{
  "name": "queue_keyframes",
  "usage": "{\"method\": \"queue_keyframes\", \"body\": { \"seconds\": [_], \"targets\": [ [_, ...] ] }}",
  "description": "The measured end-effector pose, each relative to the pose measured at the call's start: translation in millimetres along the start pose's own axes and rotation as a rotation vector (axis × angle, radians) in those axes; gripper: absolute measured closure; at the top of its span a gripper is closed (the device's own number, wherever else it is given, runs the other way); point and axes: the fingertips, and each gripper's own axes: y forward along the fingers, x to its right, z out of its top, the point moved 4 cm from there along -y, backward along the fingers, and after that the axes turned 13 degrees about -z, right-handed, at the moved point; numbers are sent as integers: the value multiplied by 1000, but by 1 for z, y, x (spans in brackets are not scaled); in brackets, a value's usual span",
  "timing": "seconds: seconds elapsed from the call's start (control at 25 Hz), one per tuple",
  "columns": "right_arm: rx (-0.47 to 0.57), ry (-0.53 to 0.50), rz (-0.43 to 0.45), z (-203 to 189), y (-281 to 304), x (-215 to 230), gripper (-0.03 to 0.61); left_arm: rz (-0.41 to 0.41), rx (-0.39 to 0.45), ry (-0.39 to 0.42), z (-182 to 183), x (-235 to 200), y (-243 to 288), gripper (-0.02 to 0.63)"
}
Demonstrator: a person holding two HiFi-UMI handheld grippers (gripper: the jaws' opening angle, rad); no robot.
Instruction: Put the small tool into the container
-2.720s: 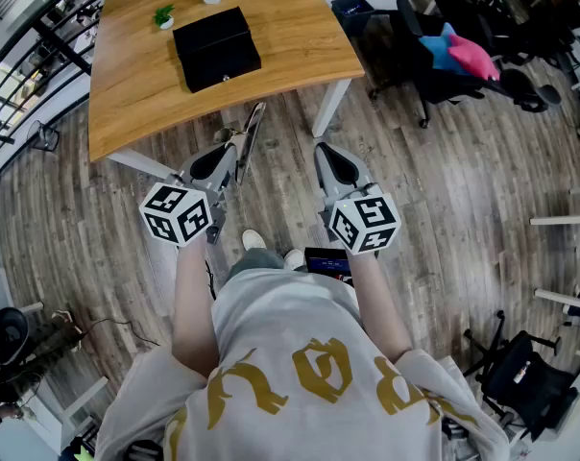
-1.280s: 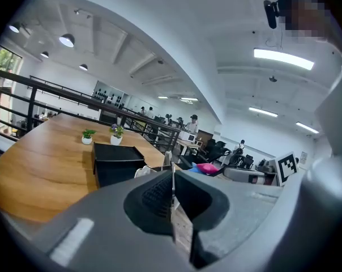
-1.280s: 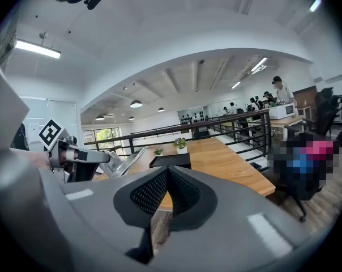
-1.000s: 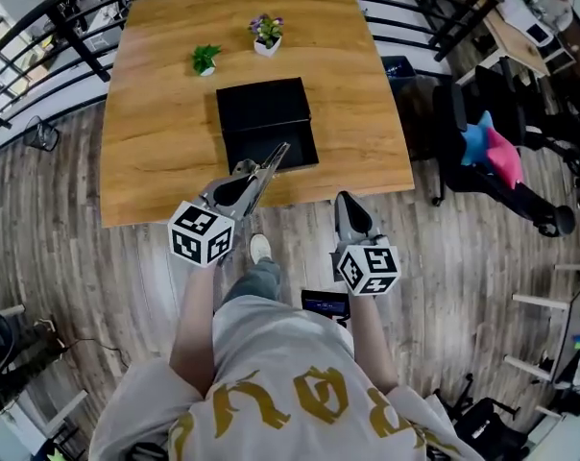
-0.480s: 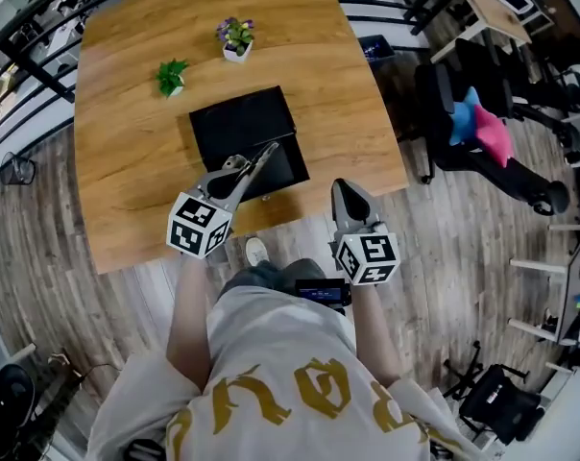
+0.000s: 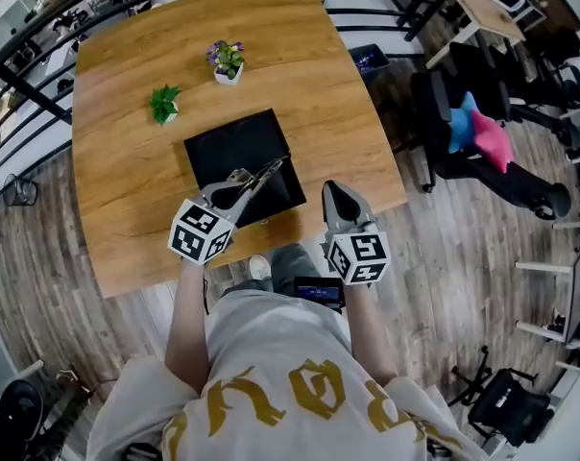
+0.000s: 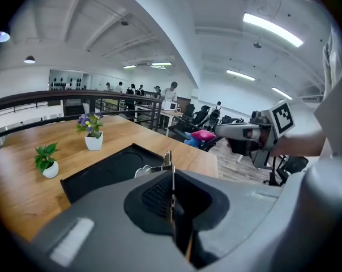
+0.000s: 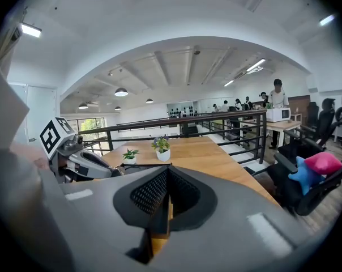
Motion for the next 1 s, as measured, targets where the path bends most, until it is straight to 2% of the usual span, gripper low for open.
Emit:
{"method": "queue_keyframes", "body": {
  "seconds": [0.32,0.56,1.0],
  "targets": [
    [-30,-1,22,1,25,10,554,-6,-108,47,0,-14,20,606],
    [-75,4,24,-13,30,21,554,-9,-137,29,-6,-19,31,606],
    [-109,8,39,-26,44,28,554,-96,-237,28,-29,-10,49,606]
  ]
}}
